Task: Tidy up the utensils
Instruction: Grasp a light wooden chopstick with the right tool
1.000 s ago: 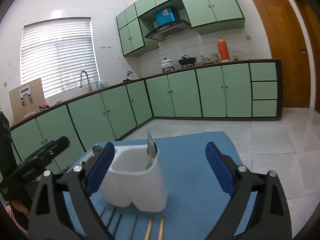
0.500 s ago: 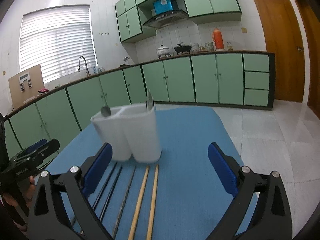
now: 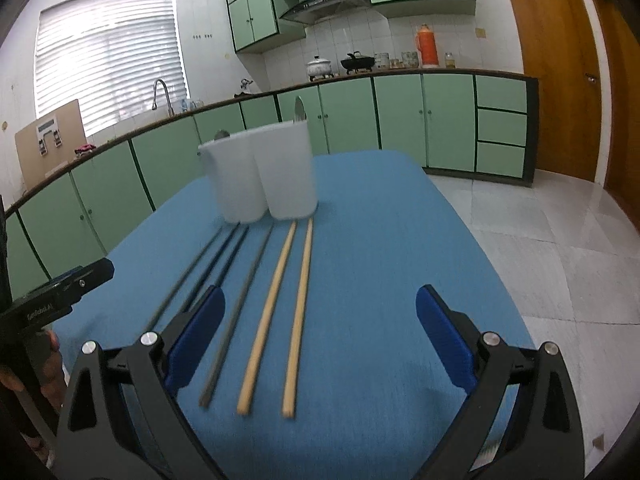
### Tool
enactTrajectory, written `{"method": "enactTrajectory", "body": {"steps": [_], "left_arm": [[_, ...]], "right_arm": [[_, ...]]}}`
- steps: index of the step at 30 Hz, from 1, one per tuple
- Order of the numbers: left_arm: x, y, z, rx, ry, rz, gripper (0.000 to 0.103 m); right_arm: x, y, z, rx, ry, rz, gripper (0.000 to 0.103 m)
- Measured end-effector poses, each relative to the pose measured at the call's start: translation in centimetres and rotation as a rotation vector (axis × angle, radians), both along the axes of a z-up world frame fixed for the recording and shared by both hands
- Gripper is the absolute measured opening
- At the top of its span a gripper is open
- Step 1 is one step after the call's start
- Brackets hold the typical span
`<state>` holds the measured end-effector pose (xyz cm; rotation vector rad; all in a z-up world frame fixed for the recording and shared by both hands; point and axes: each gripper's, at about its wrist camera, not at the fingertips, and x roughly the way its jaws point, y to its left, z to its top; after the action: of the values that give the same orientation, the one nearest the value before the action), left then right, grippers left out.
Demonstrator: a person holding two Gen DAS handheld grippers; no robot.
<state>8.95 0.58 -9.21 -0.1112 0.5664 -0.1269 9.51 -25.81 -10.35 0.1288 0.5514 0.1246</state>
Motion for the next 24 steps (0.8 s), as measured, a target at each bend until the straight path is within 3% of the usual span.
{"method": "enactTrajectory", "body": {"steps": [4, 17, 24], "left_arm": [[-1.6, -0.1, -0.7, 0.012, 0.013, 0.015, 0.097], [-4.4, -0.6, -2.0, 0.035, 0.042, 0.028, 0.097], [-5.0, -0.9, -1.7, 0.048, 0.029, 0.020, 0.097]], "right_arm": [[-1.6, 0.4, -1.2, -0.013, 0.039, 0.016, 0.078], [-2.6, 1.8, -3.5, -0.074, 0.094, 0.056, 0.044], [-2.8, 1.9, -3.8, -0.076, 0.087, 0.066, 0.035]]}}
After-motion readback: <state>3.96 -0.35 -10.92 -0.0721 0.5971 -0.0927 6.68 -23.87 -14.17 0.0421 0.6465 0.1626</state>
